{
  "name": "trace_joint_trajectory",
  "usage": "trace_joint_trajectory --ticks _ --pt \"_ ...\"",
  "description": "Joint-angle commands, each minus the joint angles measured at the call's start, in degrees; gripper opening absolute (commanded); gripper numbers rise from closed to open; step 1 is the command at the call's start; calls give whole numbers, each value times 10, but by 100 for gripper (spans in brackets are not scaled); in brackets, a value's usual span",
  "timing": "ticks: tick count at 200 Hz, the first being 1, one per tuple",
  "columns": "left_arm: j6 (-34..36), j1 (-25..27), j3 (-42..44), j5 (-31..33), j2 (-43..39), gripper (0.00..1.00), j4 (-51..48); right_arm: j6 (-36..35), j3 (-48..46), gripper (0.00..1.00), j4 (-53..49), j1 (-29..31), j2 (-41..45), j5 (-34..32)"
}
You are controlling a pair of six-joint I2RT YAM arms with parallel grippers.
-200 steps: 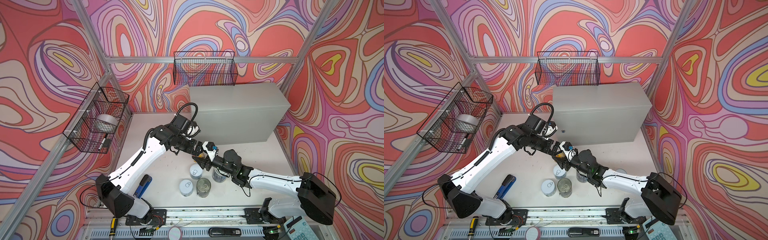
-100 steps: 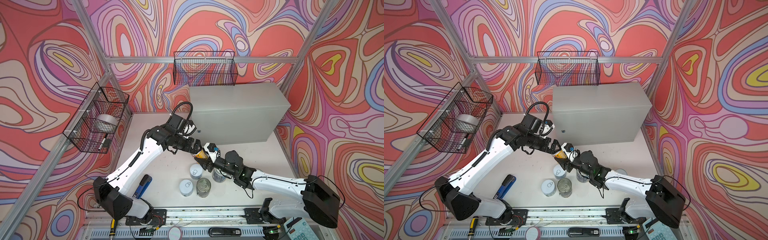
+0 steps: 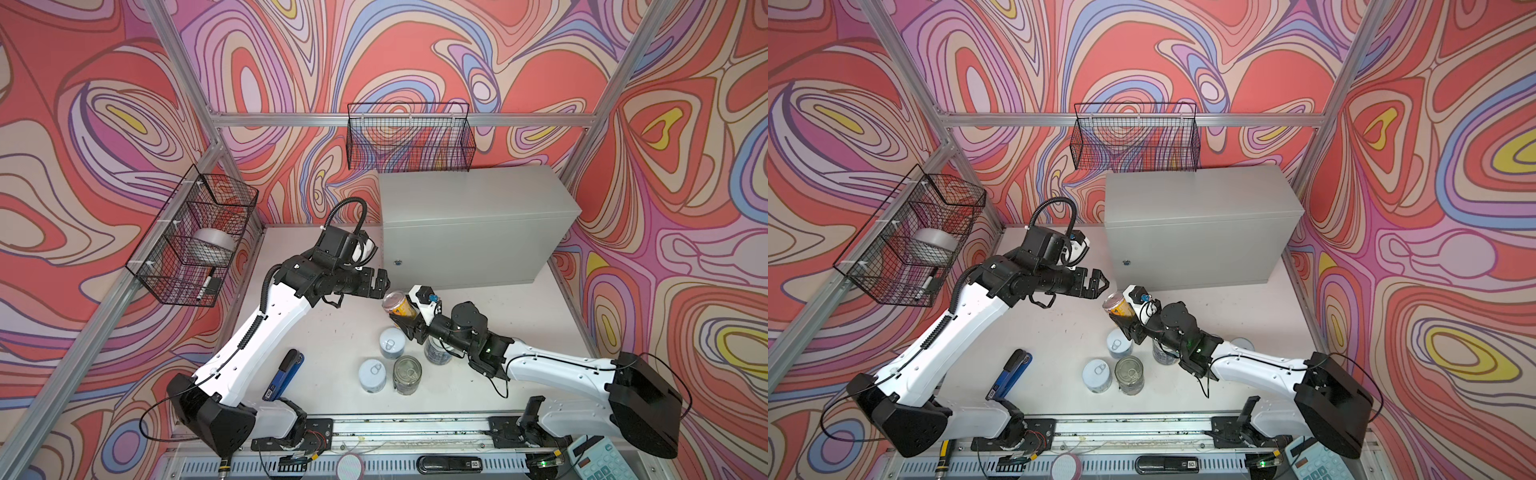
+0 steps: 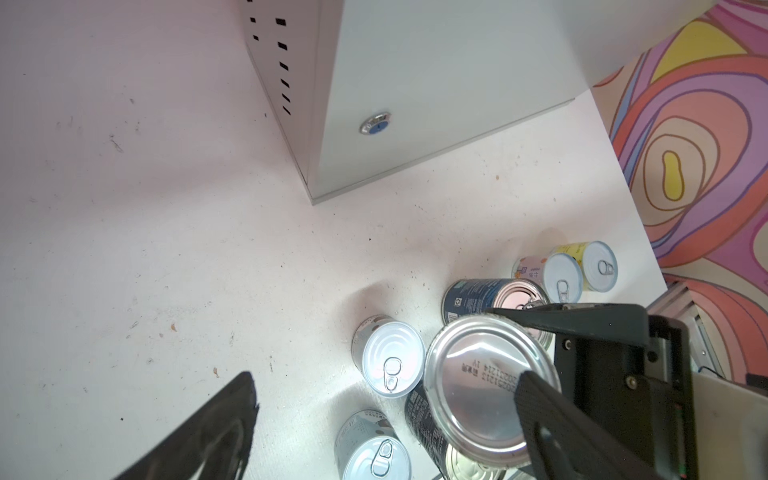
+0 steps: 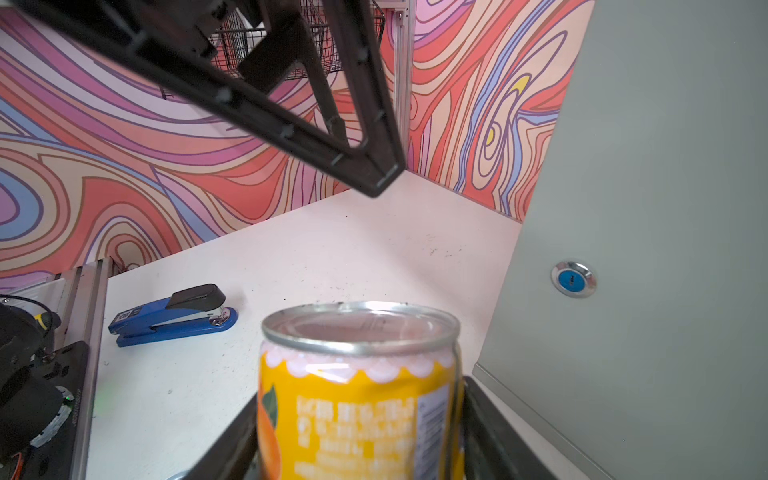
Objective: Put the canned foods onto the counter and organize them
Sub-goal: 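Raise the yellow can over the cabinet with the right gripper while the left withdraws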
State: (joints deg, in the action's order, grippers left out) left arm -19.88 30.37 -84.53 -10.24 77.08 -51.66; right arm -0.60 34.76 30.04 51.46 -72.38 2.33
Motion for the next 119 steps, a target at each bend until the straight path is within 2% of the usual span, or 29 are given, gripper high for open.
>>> trace_joint_trajectory --ticks 1,35,64,119 --pt "-19 -6 16 36 -12 100 17 2 0 47 31 2 28 -21" --pt "-27 -16 54 53 -33 100 43 17 5 47 16 2 41 -57" --pt "-33 -20 123 53 -63 100 96 21 18 47 -8 2 55 -58" --pt "-45 -20 258 29 -111 100 214 30 84 47 -65 1 78 -99"
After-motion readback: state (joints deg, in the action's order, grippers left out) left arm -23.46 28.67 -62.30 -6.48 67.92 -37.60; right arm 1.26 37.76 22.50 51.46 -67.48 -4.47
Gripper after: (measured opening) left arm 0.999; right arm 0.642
